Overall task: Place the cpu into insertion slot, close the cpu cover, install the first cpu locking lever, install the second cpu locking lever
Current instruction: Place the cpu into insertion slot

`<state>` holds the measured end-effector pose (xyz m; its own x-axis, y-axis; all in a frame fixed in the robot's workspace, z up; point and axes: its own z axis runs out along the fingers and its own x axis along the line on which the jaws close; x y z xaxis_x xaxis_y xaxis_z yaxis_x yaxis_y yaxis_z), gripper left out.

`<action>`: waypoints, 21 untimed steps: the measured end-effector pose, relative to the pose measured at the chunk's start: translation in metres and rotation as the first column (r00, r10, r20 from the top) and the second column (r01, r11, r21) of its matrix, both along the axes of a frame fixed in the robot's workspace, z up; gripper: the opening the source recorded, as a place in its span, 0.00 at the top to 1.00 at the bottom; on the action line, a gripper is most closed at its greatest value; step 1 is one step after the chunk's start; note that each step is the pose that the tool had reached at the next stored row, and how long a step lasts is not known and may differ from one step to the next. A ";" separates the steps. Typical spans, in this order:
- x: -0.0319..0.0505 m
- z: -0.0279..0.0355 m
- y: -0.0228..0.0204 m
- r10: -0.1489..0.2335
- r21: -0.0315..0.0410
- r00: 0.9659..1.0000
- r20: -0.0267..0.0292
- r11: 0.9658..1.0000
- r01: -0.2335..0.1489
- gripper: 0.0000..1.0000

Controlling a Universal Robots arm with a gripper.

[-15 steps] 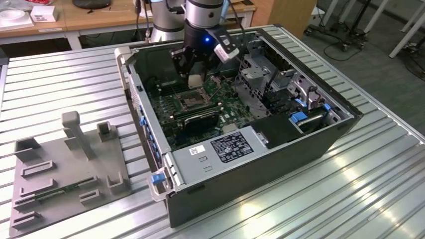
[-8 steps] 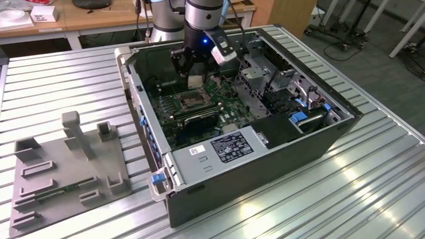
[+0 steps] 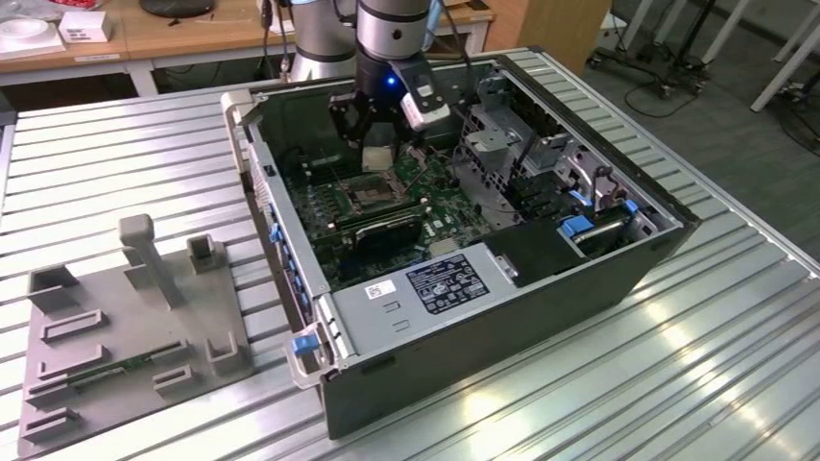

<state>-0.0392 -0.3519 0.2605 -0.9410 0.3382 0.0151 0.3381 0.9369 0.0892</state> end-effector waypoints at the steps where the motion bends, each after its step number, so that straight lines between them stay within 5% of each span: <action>1: 0.0000 -0.0002 0.0000 -0.018 0.000 1.000 0.000 1.000 0.018 0.46; 10: 0.0000 -0.0003 0.0000 -0.049 0.000 0.999 0.000 0.999 0.049 0.46; 12: 0.0000 -0.0004 0.0000 -0.082 0.000 0.997 0.000 0.997 0.082 0.46; 17: 0.0000 -0.0009 0.0000 -0.172 0.000 0.985 0.000 0.985 0.172 0.46; 21: 0.0000 -0.0013 0.0000 -0.243 0.000 0.970 0.000 0.970 0.243 0.46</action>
<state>-0.0392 -0.3519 0.2593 -0.8307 0.5566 0.0150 0.5555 0.8267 0.0893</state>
